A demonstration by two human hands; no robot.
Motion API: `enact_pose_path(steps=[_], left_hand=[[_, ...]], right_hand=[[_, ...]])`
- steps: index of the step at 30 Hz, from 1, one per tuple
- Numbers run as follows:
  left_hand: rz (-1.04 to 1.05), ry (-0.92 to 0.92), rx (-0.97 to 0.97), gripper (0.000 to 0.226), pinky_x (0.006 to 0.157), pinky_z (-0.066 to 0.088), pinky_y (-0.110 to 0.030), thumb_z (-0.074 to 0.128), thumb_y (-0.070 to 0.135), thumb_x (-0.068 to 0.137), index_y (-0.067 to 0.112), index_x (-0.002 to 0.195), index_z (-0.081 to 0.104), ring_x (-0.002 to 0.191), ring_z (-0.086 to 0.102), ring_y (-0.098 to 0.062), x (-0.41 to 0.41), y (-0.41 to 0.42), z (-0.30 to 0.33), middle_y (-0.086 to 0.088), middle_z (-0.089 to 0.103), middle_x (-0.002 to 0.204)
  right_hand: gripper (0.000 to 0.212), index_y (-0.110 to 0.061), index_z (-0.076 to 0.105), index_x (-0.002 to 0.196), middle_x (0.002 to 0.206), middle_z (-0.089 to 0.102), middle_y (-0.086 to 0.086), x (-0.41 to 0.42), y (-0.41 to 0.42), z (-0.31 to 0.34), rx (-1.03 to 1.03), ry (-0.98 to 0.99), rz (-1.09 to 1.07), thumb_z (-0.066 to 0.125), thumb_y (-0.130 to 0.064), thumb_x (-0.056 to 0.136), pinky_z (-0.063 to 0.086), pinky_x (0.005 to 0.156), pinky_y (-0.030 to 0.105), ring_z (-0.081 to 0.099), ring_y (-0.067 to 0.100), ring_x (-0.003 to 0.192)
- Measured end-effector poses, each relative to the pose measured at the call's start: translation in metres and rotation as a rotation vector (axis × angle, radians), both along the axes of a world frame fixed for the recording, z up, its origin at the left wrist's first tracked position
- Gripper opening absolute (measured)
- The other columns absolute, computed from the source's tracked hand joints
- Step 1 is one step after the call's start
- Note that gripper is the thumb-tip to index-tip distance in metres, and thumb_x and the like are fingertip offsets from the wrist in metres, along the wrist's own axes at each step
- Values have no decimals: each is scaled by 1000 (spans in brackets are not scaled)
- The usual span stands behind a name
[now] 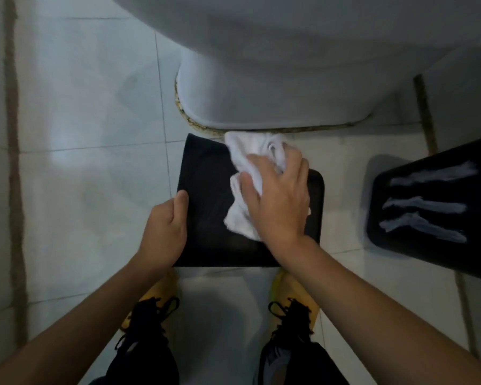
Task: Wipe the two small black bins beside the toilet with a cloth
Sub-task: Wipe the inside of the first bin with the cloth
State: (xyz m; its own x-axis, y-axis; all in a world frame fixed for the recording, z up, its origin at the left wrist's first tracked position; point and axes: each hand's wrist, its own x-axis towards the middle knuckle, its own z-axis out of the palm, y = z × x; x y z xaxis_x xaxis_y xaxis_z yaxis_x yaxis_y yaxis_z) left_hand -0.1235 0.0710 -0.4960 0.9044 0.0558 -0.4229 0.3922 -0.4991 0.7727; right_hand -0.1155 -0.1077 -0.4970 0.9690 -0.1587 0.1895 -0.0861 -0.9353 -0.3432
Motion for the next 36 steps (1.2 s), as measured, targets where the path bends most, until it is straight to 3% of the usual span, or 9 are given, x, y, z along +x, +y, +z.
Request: enact_pose_path(steps=[4,10,13,15,18,24,27,31,36], left_hand=[[-16,32,-100,49,51,42,-23,33,19,106,3,66,56,57,53,-13,0,7,-2,-8,58,61],[77,234,-329,33,80,50,-15,30,34,105,30,108,63,94,66,2,-20,16,20,13,71,94],[-53,262,-478,28,83,53,-18,47,12,100,21,123,59,105,67,-7,-47,38,30,8,72,113],[-186,186,-356,35,85,55,-22,55,7,97,21,128,55,107,67,-9,-58,51,26,9,71,115],[-313,89,-5,36,82,55,-42,50,18,87,26,121,58,96,67,-14,-63,56,9,8,71,102],[-212,60,5,32,82,55,-41,50,11,84,25,110,62,95,67,-11,-57,49,11,11,71,101],[-192,102,16,28,77,54,-44,49,14,80,27,102,59,84,66,-14,-58,47,11,11,68,87],[-165,93,17,35,77,50,-31,54,-4,89,27,105,59,83,63,-1,-56,43,14,21,66,90],[-166,117,76,33,70,53,-43,56,-1,89,30,98,57,75,60,-8,-59,42,11,13,63,81]], right_hand=[[33,-21,68,117,135,43,15,-63,32,-2,-21,-31,345,64,-42,92,53,73,40,56,32,96],[34,-23,69,116,132,39,15,-66,39,3,119,13,213,69,-44,89,56,78,47,56,35,105],[34,-24,68,117,132,40,16,-67,42,6,101,58,183,67,-46,91,56,79,46,52,34,110],[35,-22,69,118,132,38,16,-70,42,4,68,45,202,66,-45,92,57,77,46,54,36,107],[33,-20,68,118,133,39,19,-77,46,0,13,-35,281,64,-43,94,57,71,46,57,37,99],[25,-21,72,109,133,40,17,-50,68,-7,-31,-113,493,63,-38,93,54,65,43,57,32,89],[30,-20,67,113,132,34,14,-16,53,-5,-39,-60,321,60,-43,93,53,68,37,54,33,99],[30,-18,66,108,126,45,17,35,19,-2,12,-9,1,64,-42,90,52,70,38,49,32,109],[32,-13,66,107,128,49,20,37,-13,-1,33,-17,-111,60,-41,92,45,76,31,50,32,113]])
